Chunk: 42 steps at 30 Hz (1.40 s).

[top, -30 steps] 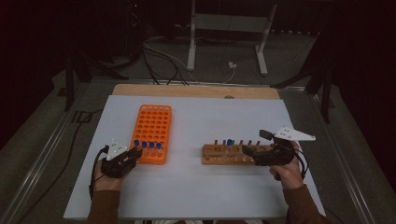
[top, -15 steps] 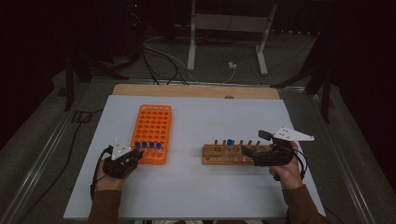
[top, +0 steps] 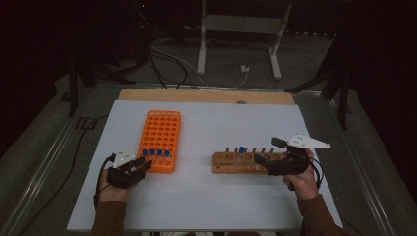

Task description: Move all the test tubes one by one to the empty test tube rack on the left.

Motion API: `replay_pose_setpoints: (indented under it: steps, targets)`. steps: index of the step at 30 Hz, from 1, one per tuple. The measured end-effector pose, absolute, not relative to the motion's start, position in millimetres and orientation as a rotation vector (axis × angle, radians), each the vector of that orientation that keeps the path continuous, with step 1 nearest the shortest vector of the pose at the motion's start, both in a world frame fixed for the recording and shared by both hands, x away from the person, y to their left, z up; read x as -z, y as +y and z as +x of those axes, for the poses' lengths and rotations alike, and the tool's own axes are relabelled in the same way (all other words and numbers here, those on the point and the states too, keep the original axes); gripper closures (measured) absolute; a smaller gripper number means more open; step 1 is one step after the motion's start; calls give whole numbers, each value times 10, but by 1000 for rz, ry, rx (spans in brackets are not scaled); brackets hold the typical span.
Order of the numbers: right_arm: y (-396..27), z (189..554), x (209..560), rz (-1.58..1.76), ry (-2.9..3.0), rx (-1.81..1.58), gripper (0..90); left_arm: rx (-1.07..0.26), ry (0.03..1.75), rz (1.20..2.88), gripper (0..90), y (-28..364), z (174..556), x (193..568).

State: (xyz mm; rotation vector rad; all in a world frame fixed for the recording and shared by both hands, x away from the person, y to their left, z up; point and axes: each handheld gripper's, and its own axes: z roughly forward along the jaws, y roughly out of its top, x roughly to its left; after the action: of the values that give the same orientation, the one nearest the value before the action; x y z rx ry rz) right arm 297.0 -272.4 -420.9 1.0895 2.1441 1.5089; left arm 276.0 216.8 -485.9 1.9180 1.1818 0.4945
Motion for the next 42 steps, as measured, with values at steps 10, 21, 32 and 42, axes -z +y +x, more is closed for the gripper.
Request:
replay_pose_setpoints:
  steps: [10, 21, 32, 42]
  targets:
    - [-2727, 2970, 4209, 1088, 2145, -1509, 0, -464, 1173, 1876, 550, 2202, 2667, 4808]
    - [-2715, 2972, 4218, 1084, 2150, -1506, 0, -414, 1157, 1817, 360, 2219, 2553, 4750]
    - [-2693, 2981, 4238, 1087, 2164, -1507, 0, -422, 1132, 1793, 182, 2073, 2433, 4692]
    - [-2647, 2987, 4266, 1085, 2186, -1504, 0, -373, 1071, 1816, 137, 1866, 2352, 4670]
